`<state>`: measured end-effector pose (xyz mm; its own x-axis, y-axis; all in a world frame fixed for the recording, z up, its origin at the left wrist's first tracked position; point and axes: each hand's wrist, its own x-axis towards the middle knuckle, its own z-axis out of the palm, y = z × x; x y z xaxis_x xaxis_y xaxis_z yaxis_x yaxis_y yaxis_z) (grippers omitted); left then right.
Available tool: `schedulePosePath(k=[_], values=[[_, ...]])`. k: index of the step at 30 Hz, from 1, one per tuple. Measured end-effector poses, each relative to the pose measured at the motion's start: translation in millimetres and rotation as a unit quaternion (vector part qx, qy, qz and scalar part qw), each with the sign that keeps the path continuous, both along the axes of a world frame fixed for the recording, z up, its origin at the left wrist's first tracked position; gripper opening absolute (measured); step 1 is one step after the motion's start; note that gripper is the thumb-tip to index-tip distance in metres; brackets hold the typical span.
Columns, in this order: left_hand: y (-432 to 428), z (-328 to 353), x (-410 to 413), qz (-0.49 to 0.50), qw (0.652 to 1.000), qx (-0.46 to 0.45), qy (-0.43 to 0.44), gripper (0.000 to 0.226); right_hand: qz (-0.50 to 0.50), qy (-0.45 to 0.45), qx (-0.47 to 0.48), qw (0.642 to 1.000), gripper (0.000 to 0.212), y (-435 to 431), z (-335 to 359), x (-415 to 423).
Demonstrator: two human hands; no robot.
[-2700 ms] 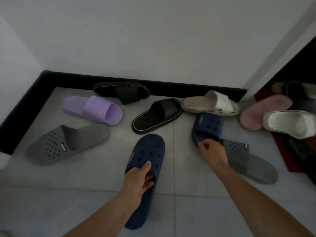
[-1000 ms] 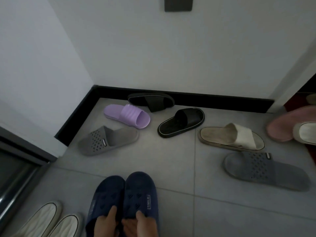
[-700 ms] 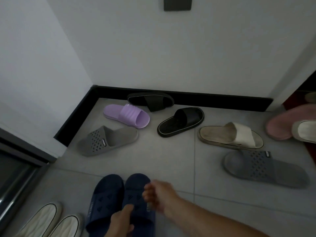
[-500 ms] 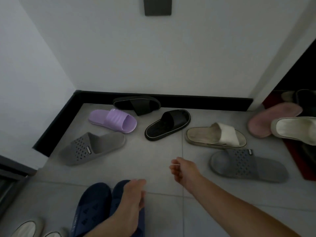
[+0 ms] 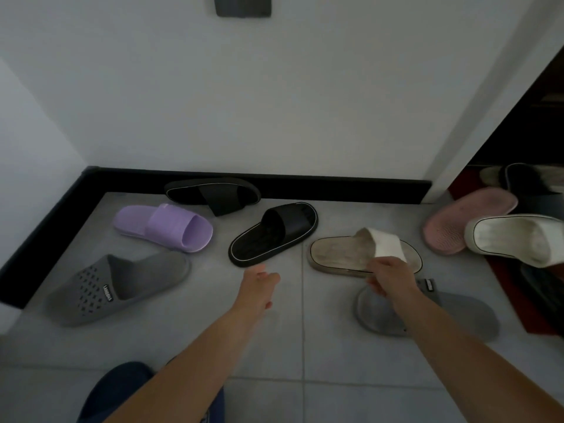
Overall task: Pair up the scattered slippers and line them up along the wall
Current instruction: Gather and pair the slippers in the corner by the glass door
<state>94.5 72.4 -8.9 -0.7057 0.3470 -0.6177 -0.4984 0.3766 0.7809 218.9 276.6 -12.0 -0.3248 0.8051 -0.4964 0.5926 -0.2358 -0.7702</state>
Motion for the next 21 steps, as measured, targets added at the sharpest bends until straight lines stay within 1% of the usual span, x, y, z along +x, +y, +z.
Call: schedulePosePath(k=[1,2,4,5,7,9,11,13,14,15,16,17,18,19,20,21], values=[[1,-3,-1,-0.006,1.0,0.002,0.006,0.026,0.018,-0.018,0.025,0.999,0.023,3,-2,-1],[2,-9,-1,-0.011,1.0,0.008,0.014,0.026,0.039,-0.046,0.061,0.996,0.026,6,-5,-2],[2,-18,-2,-0.013,0.999,0.013,0.029,0.026,0.085,-0.103,0.149,0.98,0.028,10,-7,0],[2,-22,-3,-0.01,0.999,0.009,0.036,0.026,0.1,-0.116,0.184,0.971,0.029,14,-8,3],[4,-29,-12,0.003,0.998,-0.003,0.057,0.039,0.113,-0.141,0.235,0.955,0.029,23,-8,10],[10,-33,-25,0.012,0.996,-0.015,0.084,0.048,0.11,-0.188,0.268,0.938,0.031,32,-9,22],[14,-36,-39,0.01,0.989,-0.038,0.142,0.047,0.102,-0.229,0.279,0.927,0.034,39,-13,38],[5,-40,-54,0.057,0.975,-0.08,0.2,0.037,0.102,-0.249,0.278,0.922,0.034,40,-18,51],[-5,-45,-62,0.096,0.969,-0.098,0.204,0.034,0.105,-0.253,0.276,0.921,0.034,40,-20,57],[-19,-51,-70,0.132,0.965,-0.119,0.192,0.037,0.109,-0.253,0.278,0.92,0.034,39,-22,60],[-35,-56,-78,0.147,0.961,-0.148,0.182,0.042,0.114,-0.25,0.28,0.92,0.034,39,-23,63],[-52,-62,-84,0.135,0.957,-0.179,0.184,0.045,0.12,-0.244,0.283,0.92,0.034,39,-24,64],[-69,-68,-90,0.112,0.953,-0.2,0.201,0.041,0.124,-0.239,0.281,0.921,0.034,38,-24,63],[-83,-69,-94,0.095,0.948,-0.209,0.221,0.031,0.127,-0.236,0.285,0.92,0.034,39,-24,63],[-93,-69,-97,0.092,0.944,-0.214,0.234,0.02,0.13,-0.236,0.288,0.919,0.033,39,-24,63],[-102,-66,-100,0.094,0.94,-0.22,0.242,0.013,0.132,-0.237,0.292,0.917,0.034,40,-26,64]])
